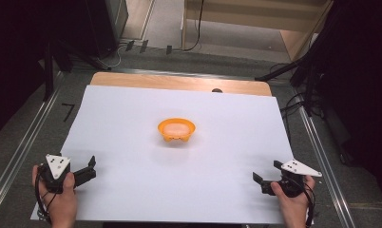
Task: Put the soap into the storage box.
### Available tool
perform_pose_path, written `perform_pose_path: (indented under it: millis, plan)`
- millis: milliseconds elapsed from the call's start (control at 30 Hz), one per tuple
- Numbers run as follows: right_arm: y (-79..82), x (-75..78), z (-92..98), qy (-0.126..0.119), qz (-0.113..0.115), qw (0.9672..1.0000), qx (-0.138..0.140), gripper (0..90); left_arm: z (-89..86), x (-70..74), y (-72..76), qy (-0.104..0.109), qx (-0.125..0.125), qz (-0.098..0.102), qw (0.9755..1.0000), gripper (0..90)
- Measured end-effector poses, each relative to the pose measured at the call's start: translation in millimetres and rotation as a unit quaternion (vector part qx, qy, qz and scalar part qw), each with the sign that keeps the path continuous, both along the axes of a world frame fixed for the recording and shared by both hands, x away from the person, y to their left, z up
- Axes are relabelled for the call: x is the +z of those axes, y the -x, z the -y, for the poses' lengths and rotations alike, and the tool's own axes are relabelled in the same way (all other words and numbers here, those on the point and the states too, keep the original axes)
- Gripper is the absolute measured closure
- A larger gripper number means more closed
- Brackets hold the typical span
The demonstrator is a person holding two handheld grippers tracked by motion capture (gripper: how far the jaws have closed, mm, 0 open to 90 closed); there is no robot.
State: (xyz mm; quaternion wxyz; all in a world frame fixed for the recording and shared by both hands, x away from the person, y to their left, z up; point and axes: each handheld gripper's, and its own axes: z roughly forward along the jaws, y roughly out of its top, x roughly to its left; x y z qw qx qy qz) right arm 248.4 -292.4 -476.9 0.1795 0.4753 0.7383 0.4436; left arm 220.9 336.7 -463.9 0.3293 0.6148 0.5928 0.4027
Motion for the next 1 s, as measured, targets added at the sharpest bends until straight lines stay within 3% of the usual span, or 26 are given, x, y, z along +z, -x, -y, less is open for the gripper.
perform_pose_path:
  millis: [467, 533, 667, 800, 900, 967, 1000]
  plan:
    - [27.2, -6.4, 42.2, -0.014, 0.025, 0.9983, -0.051, 3.9, -3.4, 0.6, 0.0, 0.016, -0.003, -0.002, 0.9999, 0.0]
    - [30.8, -9.6, 48.6, -0.035, 0.037, 0.9973, -0.054, 6.9, -4.6, 0.5, -0.4, 0.022, -0.003, -0.004, 0.9997, 0.0]
    - [33.6, -11.5, 49.8, -0.049, 0.049, 0.9963, -0.051, 9.6, -4.6, 0.4, -1.0, 0.021, -0.004, -0.006, 0.9997, 0.0]
    - [34.5, -12.6, 49.2, -0.043, 0.054, 0.996, -0.057, 12.8, -4.6, 0.5, -1.1, 0.021, -0.005, -0.007, 0.9997, 0.0]
    - [34.1, -12.9, 48.5, -0.041, 0.052, 0.9963, -0.055, 14.5, -8.9, 0.7, -1.2, 0.046, -0.003, -0.006, 0.9989, 0.0]
    - [33.7, -12.8, 48.5, -0.041, 0.05, 0.9965, -0.052, 18.7, -10.6, 0.8, -1.2, 0.054, -0.002, -0.005, 0.9985, 0.0]
    - [33.4, -12.3, 48.5, -0.044, 0.046, 0.9968, -0.048, 25.0, -12.0, 0.9, -1.1, 0.059, -0.001, -0.005, 0.9983, 0.0]
